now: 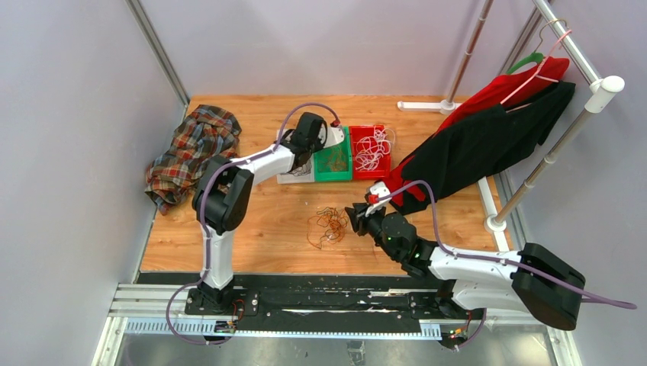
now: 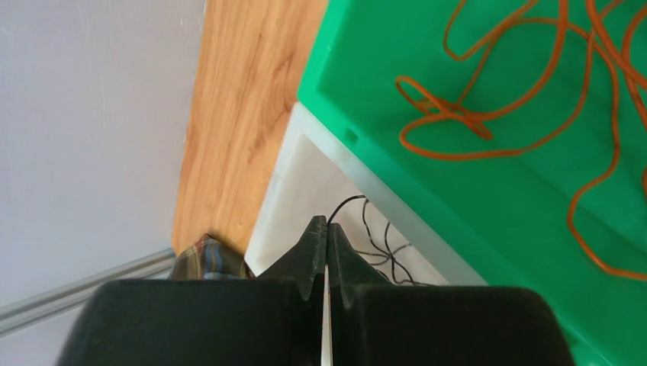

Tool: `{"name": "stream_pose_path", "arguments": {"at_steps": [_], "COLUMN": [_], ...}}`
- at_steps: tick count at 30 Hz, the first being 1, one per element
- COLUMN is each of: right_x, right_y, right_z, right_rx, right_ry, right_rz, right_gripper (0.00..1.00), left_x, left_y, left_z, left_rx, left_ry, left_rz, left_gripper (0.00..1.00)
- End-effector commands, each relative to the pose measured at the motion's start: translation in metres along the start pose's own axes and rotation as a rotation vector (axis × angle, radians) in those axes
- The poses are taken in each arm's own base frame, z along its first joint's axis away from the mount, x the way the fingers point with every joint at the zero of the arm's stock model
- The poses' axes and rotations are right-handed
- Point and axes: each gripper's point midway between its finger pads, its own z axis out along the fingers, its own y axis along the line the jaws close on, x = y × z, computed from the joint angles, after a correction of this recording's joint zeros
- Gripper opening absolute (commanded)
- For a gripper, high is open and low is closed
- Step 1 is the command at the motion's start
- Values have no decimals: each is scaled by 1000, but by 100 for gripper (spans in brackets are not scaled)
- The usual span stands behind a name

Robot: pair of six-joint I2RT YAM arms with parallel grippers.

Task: Untangle the cables

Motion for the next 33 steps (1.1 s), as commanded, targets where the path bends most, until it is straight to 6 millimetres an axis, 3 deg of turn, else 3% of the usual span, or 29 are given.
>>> {"name": "stream_pose_path", "arguments": {"at_steps": [1, 3, 4, 5, 8, 12, 17, 21, 27, 29, 33], "right_x": [2, 1, 0, -1, -4, -9, -16, -17, -4, 2, 9], "right_y": [-12, -11, -11, -11, -11, -11, -12, -12, -12, -11, -12], "right_z": [-4, -5, -5, -5, -6, -7, -9, -10, -10, -8, -8], "right_rx": [42, 39, 39, 37, 35, 35, 35, 36, 34, 34, 45], "right_ry": [2, 1, 0, 0, -2, -10, -21, -20, 16, 32, 49], "right_rz": [-16, -16, -16, -15, -19, -27, -36, -43, -18, 4, 31], "right_gripper": [29, 29, 29, 29, 29, 29, 29, 31, 35, 35, 35], "left_x": [-19, -22, -26, -27, -29, -26, -22, -30, -23, -18, -16], "left_y": [26, 31, 36, 39, 43, 46, 44, 19, -54, -85, -143], "left_z": [-2, -4, -6, -8, -19, -35, -60, -102, -184, -205, -228], "left_rx": [-56, -45, -39, -26, 33, 98, 176, 366, 702, 791, 962], "left_ry": [-21, -20, -23, -23, -29, -23, -21, -86, -195, -206, -198], "left_rz": [-62, -80, -90, -103, -137, -140, -148, -157, -218, -225, -236], "left_gripper": [0, 10, 20, 37, 64, 87, 91, 94, 91, 88, 85]}}
